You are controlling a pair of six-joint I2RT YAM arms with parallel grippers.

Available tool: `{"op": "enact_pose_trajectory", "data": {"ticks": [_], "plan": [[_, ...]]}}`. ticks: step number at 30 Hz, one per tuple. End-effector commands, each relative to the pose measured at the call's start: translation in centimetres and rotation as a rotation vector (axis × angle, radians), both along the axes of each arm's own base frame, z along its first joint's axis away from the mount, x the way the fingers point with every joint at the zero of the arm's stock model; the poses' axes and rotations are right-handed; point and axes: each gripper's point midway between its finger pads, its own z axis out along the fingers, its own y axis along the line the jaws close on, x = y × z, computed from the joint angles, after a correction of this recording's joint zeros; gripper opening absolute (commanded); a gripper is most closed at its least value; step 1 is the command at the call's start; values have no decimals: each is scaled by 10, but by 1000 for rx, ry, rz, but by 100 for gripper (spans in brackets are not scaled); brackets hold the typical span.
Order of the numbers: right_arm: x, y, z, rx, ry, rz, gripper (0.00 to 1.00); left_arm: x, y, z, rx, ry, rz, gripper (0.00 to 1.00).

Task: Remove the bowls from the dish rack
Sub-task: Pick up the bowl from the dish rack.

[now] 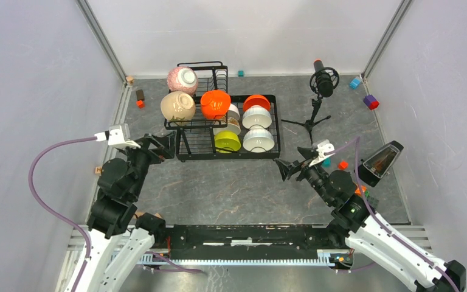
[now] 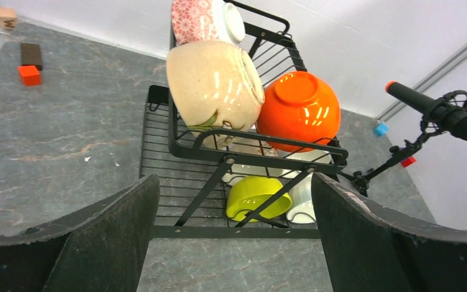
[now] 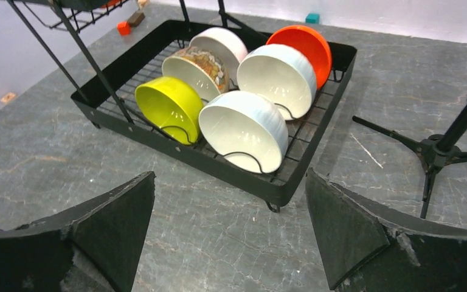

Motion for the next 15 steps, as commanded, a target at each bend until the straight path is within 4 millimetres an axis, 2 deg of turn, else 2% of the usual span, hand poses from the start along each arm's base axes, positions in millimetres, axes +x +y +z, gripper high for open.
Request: {"op": "enact_pose_trajectory", "data": {"ticks": [1,5,7,12,15], "plan": [[2,15,24,-19,-35,66,98,-1,17,37,74,-42,73,100],[12,30,26,-34,2,84,94,3,20,55,80,-65,98,100],[21,31,25,-75,30,56,91,5,19,57,65,-85,95,100],[45,23,19,-212,70,-48,86,4,13,42,46,-143,63,100],[53,27,16,-260,41,-49,79,-2,9,37,54,-169,32,100]]}}
